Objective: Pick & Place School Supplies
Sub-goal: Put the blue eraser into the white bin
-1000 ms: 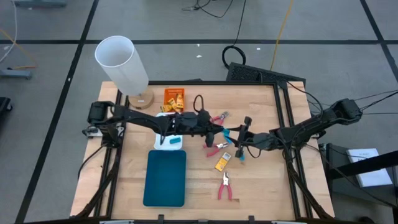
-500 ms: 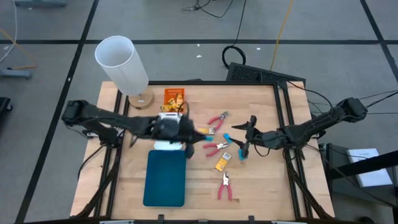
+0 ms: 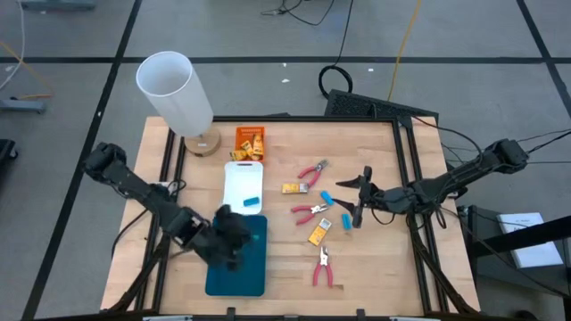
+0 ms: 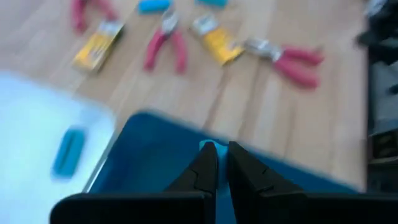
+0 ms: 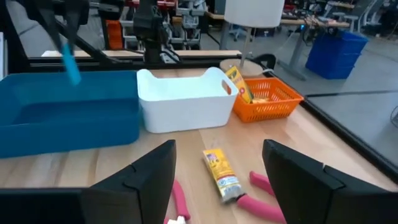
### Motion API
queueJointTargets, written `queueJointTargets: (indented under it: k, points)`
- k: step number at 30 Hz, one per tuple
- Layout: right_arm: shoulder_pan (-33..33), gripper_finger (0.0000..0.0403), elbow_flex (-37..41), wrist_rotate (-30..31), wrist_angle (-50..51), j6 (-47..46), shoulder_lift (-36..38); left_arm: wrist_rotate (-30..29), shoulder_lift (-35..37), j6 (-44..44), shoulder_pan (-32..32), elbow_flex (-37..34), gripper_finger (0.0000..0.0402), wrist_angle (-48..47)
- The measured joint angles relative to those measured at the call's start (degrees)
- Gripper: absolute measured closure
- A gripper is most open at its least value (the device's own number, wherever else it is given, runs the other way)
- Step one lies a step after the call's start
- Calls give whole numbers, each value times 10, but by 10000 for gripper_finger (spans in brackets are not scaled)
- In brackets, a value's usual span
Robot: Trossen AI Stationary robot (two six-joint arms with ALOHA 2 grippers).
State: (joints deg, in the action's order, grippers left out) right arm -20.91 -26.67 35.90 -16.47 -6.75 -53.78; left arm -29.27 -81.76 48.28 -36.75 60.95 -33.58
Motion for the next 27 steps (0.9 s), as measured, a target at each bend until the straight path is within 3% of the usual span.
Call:
queueJointTargets:
  k: [5, 16, 23, 27]
  points:
    - [0, 173, 5, 0, -1, -22, 0, -34, 0, 117, -47, -10, 384, -90]
    - [0, 179, 6, 0, -16, -19, 0, 43, 1, 166, -56, -145, 384, 64]
    - [0, 181, 6, 0, -17, -11, 0, 63, 1, 161, -49, -172, 384, 113]
    - [0, 181, 6, 0, -17, -11, 0, 65, 1, 175, -39, -172, 335, 112]
